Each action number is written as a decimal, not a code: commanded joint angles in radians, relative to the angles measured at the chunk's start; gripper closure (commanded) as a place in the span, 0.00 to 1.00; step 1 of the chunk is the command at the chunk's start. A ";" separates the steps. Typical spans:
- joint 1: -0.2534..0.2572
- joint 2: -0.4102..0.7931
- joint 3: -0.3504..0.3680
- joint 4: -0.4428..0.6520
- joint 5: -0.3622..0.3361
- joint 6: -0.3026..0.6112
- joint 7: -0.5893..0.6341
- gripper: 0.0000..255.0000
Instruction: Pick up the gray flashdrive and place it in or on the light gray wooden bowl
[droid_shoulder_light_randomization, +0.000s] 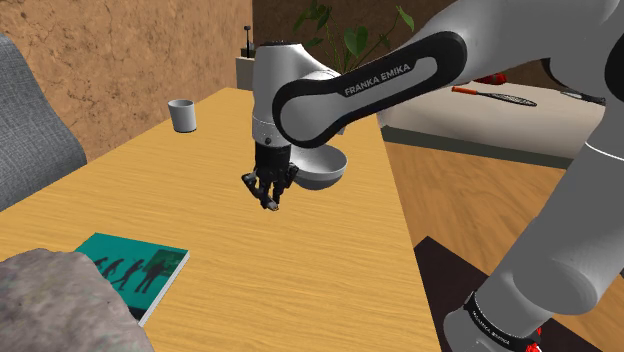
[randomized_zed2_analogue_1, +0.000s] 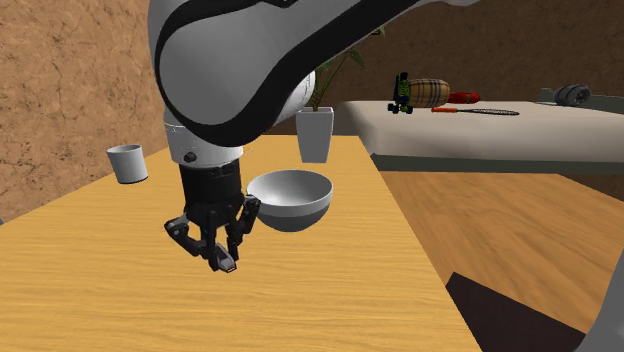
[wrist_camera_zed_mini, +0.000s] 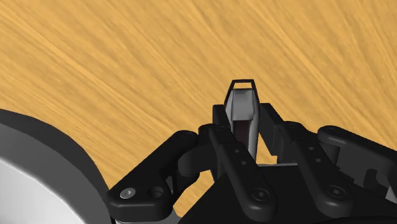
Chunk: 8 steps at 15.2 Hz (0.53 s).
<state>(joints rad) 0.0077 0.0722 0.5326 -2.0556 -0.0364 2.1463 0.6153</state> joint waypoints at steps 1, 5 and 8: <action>-0.002 -0.012 0.000 0.015 0.008 -0.026 -0.006 1.00; -0.004 -0.033 0.000 0.049 0.021 -0.077 -0.015 1.00; -0.005 -0.046 -0.001 0.076 0.029 -0.116 -0.021 1.00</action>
<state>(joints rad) 0.0030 0.0306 0.5320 -1.9892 -0.0104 2.0443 0.5964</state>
